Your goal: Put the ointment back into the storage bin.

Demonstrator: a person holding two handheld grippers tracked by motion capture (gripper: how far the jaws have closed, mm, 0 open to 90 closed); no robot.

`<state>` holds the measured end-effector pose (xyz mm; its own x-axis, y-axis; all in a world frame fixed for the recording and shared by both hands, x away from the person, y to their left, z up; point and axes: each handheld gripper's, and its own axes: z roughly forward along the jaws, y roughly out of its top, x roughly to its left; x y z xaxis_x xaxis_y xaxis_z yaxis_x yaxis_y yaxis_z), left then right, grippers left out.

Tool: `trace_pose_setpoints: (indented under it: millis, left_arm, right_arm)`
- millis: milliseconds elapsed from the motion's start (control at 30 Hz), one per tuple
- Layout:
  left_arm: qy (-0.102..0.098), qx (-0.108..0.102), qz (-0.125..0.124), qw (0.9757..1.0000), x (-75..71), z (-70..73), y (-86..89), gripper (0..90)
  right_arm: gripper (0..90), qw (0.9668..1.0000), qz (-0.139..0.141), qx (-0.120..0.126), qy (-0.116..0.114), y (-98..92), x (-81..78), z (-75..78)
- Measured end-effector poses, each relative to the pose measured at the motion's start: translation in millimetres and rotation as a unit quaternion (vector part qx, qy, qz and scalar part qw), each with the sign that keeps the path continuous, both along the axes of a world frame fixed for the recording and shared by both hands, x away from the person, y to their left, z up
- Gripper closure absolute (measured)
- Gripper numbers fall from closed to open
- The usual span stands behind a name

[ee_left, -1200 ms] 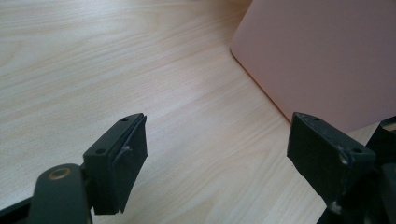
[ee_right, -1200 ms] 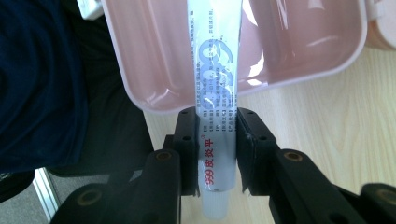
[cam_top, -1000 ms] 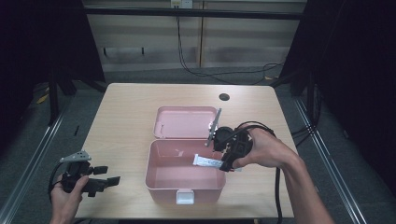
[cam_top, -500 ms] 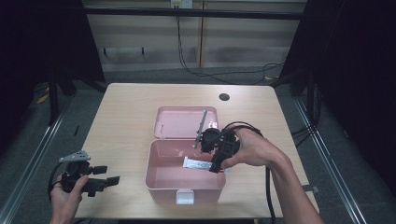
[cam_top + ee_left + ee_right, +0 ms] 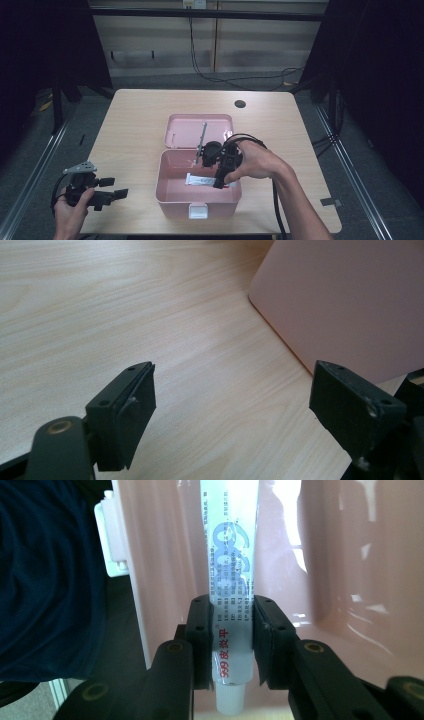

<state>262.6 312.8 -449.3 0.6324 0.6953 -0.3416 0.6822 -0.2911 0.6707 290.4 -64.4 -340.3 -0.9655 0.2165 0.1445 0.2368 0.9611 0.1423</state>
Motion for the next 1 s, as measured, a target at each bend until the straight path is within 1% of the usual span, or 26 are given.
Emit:
trace_pose_setpoints:
  millis: [67,100,133,167,267,367,433,500,600,767,800,833,967,1000]
  left_arm:
    - [-0.001,0.0,-0.001,1.0,0.2,0.0,0.0,18.6]
    - [-0.001,0.0,-0.002,1.0,0.2,-0.1,0.0,18.6]
    - [-0.001,0.0,-0.001,1.0,0.0,-0.1,-0.2,18.6]
    - [0.0,0.0,-0.001,1.0,0.0,0.0,-0.1,18.6]
    - [0.0,-0.001,-0.002,1.0,0.0,0.1,0.1,18.6]
    - [-0.001,0.0,-0.002,1.0,-0.1,0.0,-0.2,18.6]
    - [-0.001,-0.001,-0.002,1.0,-0.2,0.1,-0.2,18.6]
    - [-0.001,0.0,-0.003,1.0,-0.1,0.1,-0.2,18.6]
    - [-0.001,0.0,-0.003,1.0,-0.2,0.1,-0.3,18.6]
    - [-0.001,0.0,-0.003,1.0,-0.1,0.0,-0.3,18.6]
    - [-0.001,0.0,-0.003,1.0,-0.1,0.1,-0.3,18.6]
    - [-0.001,0.0,-0.003,1.0,-0.2,0.1,-0.3,18.6]
    - [0.0,-0.001,-0.003,1.0,-0.2,0.2,-0.1,18.6]
    - [-0.001,0.001,-0.003,1.0,-0.1,0.1,-0.1,18.6]
  right_arm:
    - [71.5,1.0,-0.001,-0.003,0.002,2.1,0.1,-1.2]
    - [71.4,1.0,0.006,-0.003,0.002,3.8,0.9,-3.2]
    - [71.5,1.0,0.004,-0.004,0.004,5.9,1.1,-4.4]
    - [71.4,0.9999,0.009,-0.009,0.007,10.2,1.2,-6.8]
    - [71.5,0.9998,0.012,-0.011,0.009,14.2,1.4,-8.5]
    - [71.5,0.9996,0.023,-0.012,0.011,19.3,2.3,-12.2]
    - [71.5,0.9996,0.023,-0.012,0.013,22.5,2.3,-15.0]
    - [71.4,0.9995,0.021,-0.013,0.018,25.4,2.7,-18.3]
    - [71.5,0.9993,0.029,-0.017,0.019,29.0,3.8,-24.9]
    - [71.5,0.9988,0.033,-0.022,0.028,35.4,4.6,-36.4]
    - [71.5,0.9988,0.033,-0.023,0.03,36.5,4.4,-37.8]
    - [71.5,0.9985,0.039,-0.024,0.029,37.6,5.0,-39.7]
    - [71.5,0.9985,0.038,-0.02,0.035,42.9,5.7,-44.1]
    - [71.5,0.9983,0.042,-0.021,0.035,44.3,5.9,-45.2]
